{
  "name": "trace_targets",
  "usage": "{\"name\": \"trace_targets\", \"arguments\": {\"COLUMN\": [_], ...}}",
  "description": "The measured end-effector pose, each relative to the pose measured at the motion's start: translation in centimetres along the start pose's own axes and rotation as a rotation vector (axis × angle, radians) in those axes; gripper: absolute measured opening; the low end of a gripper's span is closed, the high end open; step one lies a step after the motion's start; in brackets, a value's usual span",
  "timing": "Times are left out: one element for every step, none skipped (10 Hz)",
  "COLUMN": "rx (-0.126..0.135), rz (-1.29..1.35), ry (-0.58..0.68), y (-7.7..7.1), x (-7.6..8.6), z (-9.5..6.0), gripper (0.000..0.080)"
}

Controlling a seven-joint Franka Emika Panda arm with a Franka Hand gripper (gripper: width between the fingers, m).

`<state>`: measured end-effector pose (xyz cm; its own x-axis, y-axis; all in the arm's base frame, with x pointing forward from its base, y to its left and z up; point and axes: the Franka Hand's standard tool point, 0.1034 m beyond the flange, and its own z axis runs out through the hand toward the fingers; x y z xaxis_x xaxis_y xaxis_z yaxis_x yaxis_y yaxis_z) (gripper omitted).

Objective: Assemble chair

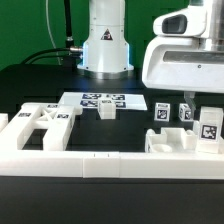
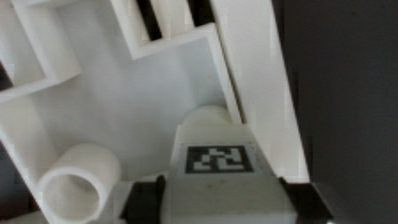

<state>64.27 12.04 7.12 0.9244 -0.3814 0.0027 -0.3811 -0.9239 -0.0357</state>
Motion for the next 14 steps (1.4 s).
{"name": "trace_targets", "arguments": {"rx": [0.000,0.012,0.043,0.053,0.073,0.107,0.122,0.119,0.117,0.117,0.117,0.111,0.107,0.108], "rz": [0.070,0.163,0.287,0.392,0.494,0.615,0.731,0.832,0.903,0.907,0.893,0.846,0.801,0.736], "ry": [0.000,-0.005,-0.021,-0.024,-0.032,-0.044,-0.055,-0.062,-0.067,-0.067,-0.067,-0.064,-0.061,-0.056], "y": [0.00,0.05,0.16,0.12,0.16,0.21,0.32,0.29,0.21,0.20,0.20,0.16,-0.10,0.01], "x": [0.00,0.08,0.22,0.25,0.30,0.22,0.11,0.09,0.04,0.03,0.01,-0.03,-0.01,0.03], "z": [0.00,0.01,-0.01,-0.02,-0.02,-0.01,-0.03,0.00,0.01,0.02,0.04,0.03,-0.06,-0.03], "gripper": [0.0287,0.0287,0.0287,0.0287,0.0287,0.0287,0.0287,0.0287,0.0287,0.0287,0.0367,0.0367,0.0545,0.0631]}}
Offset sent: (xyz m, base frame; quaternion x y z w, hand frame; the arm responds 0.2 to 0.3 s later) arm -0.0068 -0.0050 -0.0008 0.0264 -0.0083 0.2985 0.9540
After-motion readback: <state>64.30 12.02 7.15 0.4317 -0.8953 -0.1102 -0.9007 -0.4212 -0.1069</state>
